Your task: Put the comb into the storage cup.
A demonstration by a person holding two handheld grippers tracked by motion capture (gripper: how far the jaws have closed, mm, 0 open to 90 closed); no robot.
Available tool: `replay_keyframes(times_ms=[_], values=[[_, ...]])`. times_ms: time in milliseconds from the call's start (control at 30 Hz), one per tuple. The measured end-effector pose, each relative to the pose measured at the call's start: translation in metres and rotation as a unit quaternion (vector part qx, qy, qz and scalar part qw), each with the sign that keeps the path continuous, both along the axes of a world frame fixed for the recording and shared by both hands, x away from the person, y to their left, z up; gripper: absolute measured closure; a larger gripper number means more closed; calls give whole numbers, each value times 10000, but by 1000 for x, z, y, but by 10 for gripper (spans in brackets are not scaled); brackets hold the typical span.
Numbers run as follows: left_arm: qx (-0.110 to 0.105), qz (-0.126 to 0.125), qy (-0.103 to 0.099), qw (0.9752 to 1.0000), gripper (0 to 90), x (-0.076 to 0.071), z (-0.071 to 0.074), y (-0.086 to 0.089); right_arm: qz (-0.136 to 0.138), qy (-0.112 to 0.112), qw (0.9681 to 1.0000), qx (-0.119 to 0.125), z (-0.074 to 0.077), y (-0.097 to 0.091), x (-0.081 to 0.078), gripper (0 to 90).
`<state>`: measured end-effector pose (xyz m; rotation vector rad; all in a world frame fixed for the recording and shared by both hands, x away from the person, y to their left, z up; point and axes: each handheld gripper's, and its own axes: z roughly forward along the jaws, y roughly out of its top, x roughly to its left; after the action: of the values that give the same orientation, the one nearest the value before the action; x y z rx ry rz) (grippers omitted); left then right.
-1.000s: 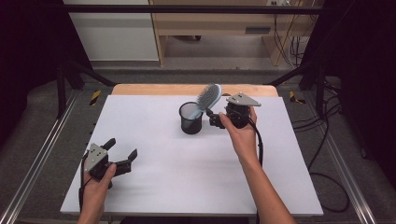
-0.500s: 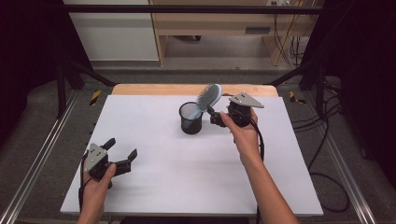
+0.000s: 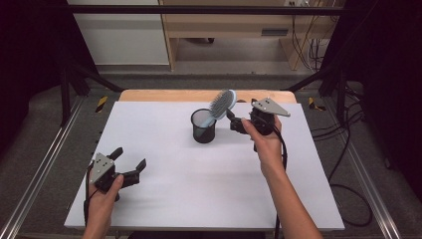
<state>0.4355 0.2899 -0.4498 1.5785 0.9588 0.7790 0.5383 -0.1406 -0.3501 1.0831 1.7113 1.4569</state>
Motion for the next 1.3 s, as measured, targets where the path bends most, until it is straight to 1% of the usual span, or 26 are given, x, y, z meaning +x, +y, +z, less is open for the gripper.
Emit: replay_keyframes(times_ms=[100,233,367,433,533,600,833,1000,1100,1233,1300], values=[[-3,1,2,10000,53,0,0,0,-11,-28,10000,41,1,-4,-1,71],[-1,-3,0,10000,53,0,0,0,-30,-81,10000,44,2,-8,-4,97],[-7,1,3,10000,53,0,0,0,-44,-134,9999,27,4,-12,-6,97],[-10,-1,3,10000,53,0,0,0,-49,-138,9999,38,4,-14,-7,98],[-8,-4,1,10000,53,0,0,0,-2,-81,9999,72,5,-16,-8,83],[-15,1,8,10000,53,0,0,1,8,-91,9999,80,6,-17,-9,74],[-27,16,11,10000,53,0,0,1,56,-155,9999,49,8,-20,-13,54],[-20,20,8,10000,52,0,0,2,74,-188,9998,-64,9,-21,-15,47],[-32,24,3,10000,52,1,0,3,92,-214,9997,-44,10,-22,-17,47],[-68,18,-15,10000,52,1,1,5,149,-197,9997,-65,10,-24,-19,47],[-126,48,-20,9999,52,1,1,7,145,-219,9996,-63,10,-25,-20,47]])
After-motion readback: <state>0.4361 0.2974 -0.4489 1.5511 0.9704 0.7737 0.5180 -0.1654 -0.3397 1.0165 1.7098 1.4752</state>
